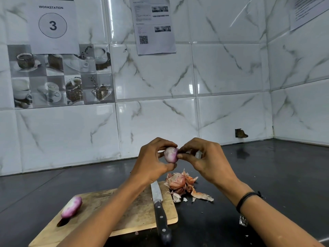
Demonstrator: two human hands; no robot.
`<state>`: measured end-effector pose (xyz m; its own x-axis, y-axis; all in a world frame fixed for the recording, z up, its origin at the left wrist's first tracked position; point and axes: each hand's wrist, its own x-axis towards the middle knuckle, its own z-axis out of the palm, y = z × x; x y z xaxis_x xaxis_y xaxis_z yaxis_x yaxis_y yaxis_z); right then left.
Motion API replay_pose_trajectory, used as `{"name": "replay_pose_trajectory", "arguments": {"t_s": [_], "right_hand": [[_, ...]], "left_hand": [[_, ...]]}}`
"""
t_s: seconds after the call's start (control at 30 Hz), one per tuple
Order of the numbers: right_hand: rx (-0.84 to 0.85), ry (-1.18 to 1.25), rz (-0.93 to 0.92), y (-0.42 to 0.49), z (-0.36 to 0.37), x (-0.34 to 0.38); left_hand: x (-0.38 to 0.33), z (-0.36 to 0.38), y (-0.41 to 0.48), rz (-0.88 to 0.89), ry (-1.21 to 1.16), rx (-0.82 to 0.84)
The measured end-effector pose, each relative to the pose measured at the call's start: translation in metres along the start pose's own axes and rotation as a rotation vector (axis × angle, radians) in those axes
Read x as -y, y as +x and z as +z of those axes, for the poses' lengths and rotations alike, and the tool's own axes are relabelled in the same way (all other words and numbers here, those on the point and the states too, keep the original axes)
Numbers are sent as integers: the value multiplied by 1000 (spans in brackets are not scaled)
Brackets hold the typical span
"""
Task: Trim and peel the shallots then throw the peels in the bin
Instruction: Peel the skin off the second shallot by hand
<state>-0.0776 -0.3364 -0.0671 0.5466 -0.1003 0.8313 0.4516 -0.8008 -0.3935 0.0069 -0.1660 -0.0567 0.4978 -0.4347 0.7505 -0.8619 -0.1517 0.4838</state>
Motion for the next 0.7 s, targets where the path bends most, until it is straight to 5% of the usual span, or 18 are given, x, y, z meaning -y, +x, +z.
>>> {"name": "replay_pose_trajectory", "arguments": {"t_s": [0.4,0.7], "right_hand": [[181,-76,-44,-4,-4,-8],[101,-25,-8,-4,3,-7]], "left_hand": [[-1,3,-2,-59,-27,112],[-2,1,0,-93,-102,56]]}}
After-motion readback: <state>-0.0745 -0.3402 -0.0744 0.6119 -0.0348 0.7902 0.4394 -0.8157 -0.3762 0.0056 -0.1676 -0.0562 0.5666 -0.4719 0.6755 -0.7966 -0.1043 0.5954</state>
